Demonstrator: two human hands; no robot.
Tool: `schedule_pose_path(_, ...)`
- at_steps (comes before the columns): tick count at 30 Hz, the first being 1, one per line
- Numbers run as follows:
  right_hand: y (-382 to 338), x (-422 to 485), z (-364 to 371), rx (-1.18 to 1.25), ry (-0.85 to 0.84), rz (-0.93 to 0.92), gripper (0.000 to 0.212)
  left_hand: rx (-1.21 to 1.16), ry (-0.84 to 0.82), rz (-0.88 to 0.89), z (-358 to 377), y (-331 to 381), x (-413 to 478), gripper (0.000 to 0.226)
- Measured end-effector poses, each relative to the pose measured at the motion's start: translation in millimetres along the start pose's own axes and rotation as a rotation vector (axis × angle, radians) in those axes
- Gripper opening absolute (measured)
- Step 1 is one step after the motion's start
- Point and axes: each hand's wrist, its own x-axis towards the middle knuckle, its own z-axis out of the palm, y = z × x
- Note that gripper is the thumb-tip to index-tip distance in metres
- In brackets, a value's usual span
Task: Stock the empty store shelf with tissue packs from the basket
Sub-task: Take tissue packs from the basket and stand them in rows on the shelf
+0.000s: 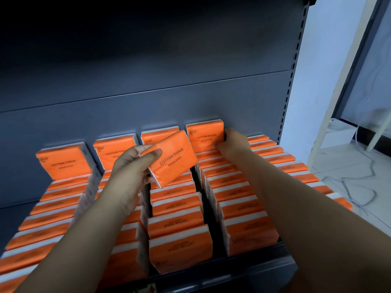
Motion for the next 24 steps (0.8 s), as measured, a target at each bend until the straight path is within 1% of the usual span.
schedule_pose_path(5,-7.0,-12.3,0.3,-0.063,0.092,0.002,0.035,0.131,-0.010,0.062,-1.0,-2.9,-2.4,0.020)
schedule_pose_path(8,-15.7,-32.7,-2.3,-0.170,0.177,-0.026,0.039,0.182,0.013,0.118,5.8,-4.1,-2.2,0.020)
schedule_pose_path(12,-34.0,-68.5,-2.4,-0.343,0.275,-0.153,0.033,0.224,0.056,0.166,17.9,-8.6,4.7,0.019)
schedule_pose_path(14,-39.3,-79.1,-4.0,-0.338,0.333,-0.188,0.030,0.193,0.076,0.158,23.5,-13.0,10.4,0.019)
schedule_pose_path(16,-39.2,-83.3,-6.5,-0.257,0.295,-0.209,0.032,0.185,0.087,0.156,30.5,-19.5,14.4,0.022)
schedule_pose_path(18,-35.0,-85.5,-9.6,-0.183,0.197,-0.251,0.035,0.178,0.099,0.147,38.8,-23.7,16.9,0.028)
schedule_pose_path(20,-27.8,-84.6,-12.7,-0.115,0.101,-0.284,0.032,0.168,0.121,0.109,47.1,-27.7,20.7,0.040)
schedule_pose_path(22,-19.5,-82.8,-15.1,0.008,0.018,-0.278,0.027,0.169,0.148,0.068,54.8,-27.9,23.6,0.056)
schedule_pose_path(24,-13.1,-79.8,-20.2,0.148,-0.001,-0.232,0.028,0.149,0.186,0.049,60.0,-29.8,30.3,0.062)
